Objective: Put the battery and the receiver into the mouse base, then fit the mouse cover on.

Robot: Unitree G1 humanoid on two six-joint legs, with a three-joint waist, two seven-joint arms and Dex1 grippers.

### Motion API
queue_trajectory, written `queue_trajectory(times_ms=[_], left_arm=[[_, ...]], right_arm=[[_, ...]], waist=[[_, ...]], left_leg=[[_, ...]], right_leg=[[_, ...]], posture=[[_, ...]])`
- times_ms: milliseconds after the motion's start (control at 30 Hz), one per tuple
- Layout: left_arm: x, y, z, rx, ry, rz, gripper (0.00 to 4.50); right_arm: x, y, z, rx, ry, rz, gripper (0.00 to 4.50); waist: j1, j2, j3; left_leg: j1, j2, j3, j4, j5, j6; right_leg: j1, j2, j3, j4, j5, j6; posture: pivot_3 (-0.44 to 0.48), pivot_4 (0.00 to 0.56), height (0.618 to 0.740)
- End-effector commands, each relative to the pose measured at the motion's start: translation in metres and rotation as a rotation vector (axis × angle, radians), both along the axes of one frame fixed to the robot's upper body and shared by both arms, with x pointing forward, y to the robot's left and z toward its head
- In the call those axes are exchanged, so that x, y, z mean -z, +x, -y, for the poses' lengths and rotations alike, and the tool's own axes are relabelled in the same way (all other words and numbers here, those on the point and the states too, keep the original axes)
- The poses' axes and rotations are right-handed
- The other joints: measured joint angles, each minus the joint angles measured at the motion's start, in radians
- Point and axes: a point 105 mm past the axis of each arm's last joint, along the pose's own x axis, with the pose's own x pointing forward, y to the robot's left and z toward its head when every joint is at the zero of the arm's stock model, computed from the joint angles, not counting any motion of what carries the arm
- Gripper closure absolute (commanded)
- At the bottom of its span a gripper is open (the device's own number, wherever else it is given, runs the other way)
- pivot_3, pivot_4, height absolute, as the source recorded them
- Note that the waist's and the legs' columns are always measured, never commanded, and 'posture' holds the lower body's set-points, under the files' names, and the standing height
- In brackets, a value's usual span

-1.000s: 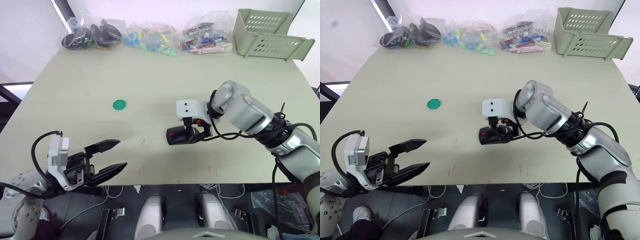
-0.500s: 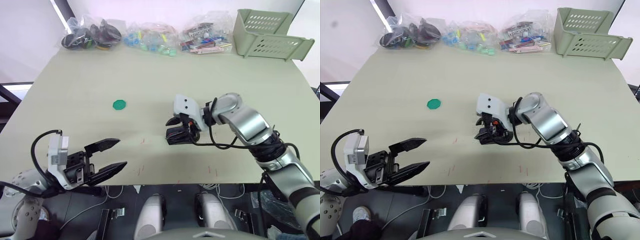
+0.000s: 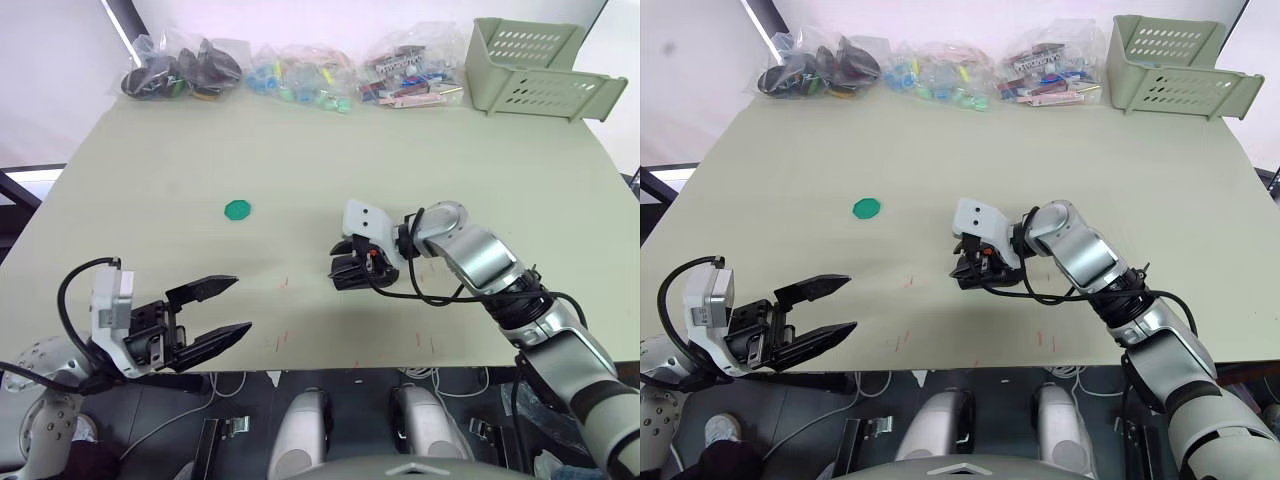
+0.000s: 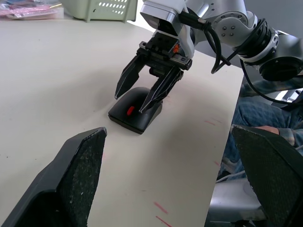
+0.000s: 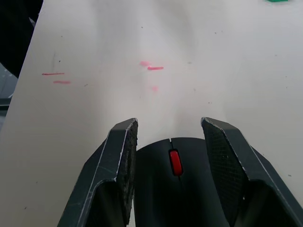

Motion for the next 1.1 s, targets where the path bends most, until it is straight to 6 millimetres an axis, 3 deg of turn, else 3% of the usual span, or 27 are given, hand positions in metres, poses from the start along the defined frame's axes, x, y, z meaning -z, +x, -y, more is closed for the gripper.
queue_trajectory(times_ms=[33, 100, 200, 600, 733, 800, 900, 1000, 1100], left_arm=[[-0.007, -0.002, -0.003, 0.001, 0.012, 0.038, 0.0], [-0.007, -0.002, -0.003, 0.0, 0.012, 0.038, 0.0], [-0.007, -0.002, -0.004, 0.0, 0.013, 0.039, 0.0], [-0.004, -0.002, -0.006, 0.002, 0.01, 0.042, 0.0], [-0.003, -0.002, -0.007, 0.003, 0.01, 0.042, 0.0], [-0.003, -0.001, -0.008, 0.003, 0.011, 0.043, 0.0], [-0.003, -0.001, -0.007, 0.005, 0.01, 0.046, 0.0], [-0.003, -0.001, -0.007, 0.005, 0.009, 0.047, 0.0], [-0.002, -0.001, -0.007, 0.004, 0.007, 0.048, 0.0]], right_arm=[[-0.008, 0.0, -0.005, -0.023, 0.014, 0.039, 2.25], [-0.007, 0.0, -0.005, -0.025, 0.014, 0.032, 2.25], [-0.008, 0.001, -0.007, -0.022, 0.02, 0.035, 2.97], [0.007, 0.007, -0.003, 0.003, -0.023, 0.02, 2.97], [0.038, 0.008, 0.013, 0.005, -0.161, -0.006, 2.97], [0.044, 0.008, 0.016, 0.009, -0.184, -0.01, 2.97], [0.0, 0.009, 0.012, 0.015, 0.038, -0.019, 2.97], [-0.035, 0.005, 0.024, 0.029, 0.282, 0.012, 2.97], [-0.042, -0.001, 0.038, 0.047, 0.384, 0.047, 2.97]], waist=[[0.0, 0.0, 0.0], [0.0, 0.0, 0.0], [0.0, 0.0, 0.0], [0.0, 0.0, 0.0], [0.001, 0.0, 0.0], [0.004, -0.001, -0.001], [0.007, -0.002, -0.001], [0.009, -0.002, -0.001], [0.007, -0.001, -0.001]], left_leg=[[0.0, 0.0, 0.0, 0.0, 0.0, 0.0], [0.0, 0.0, 0.0, 0.0, 0.0, 0.0], [0.0, 0.0, 0.0, 0.0, 0.0, 0.0], [0.0, 0.0, 0.0, 0.0, 0.0, 0.0], [0.0, 0.0, 0.0, 0.0, 0.0, 0.0], [0.001, 0.0, 0.0, 0.0, 0.0, 0.0], [0.001, 0.0, 0.0, 0.001, 0.0, 0.0], [0.001, 0.0, 0.0, 0.001, 0.0, 0.0], [0.0, 0.0, -0.001, 0.0, 0.0, 0.0]], right_leg=[[0.0, 0.0, 0.0, 0.0, 0.0, 0.0], [0.0, 0.0, 0.0, 0.0, 0.0, 0.0], [0.0, 0.0, 0.0, 0.0, 0.0, 0.0], [0.0, 0.0, 0.0, 0.0, 0.0, 0.0], [0.0, 0.0, 0.0, 0.0, 0.0, 0.0], [0.001, 0.0, 0.0, 0.0, 0.0, 0.0], [0.002, -0.001, 0.0, 0.0, 0.0, 0.0], [0.002, -0.001, 0.0, -0.001, 0.0, 0.0], [0.002, -0.001, -0.001, -0.002, 0.0, 0.0]], posture=[[0.0, 0.15, 0.74], [0.0, 0.15, 0.74], [0.0, 0.15, 0.74], [0.0, 0.15, 0.74], [0.0, 0.15, 0.74], [0.0, 0.15, 0.74], [0.0, 0.15, 0.74], [0.0, 0.15, 0.74], [0.0, 0.15, 0.74]])
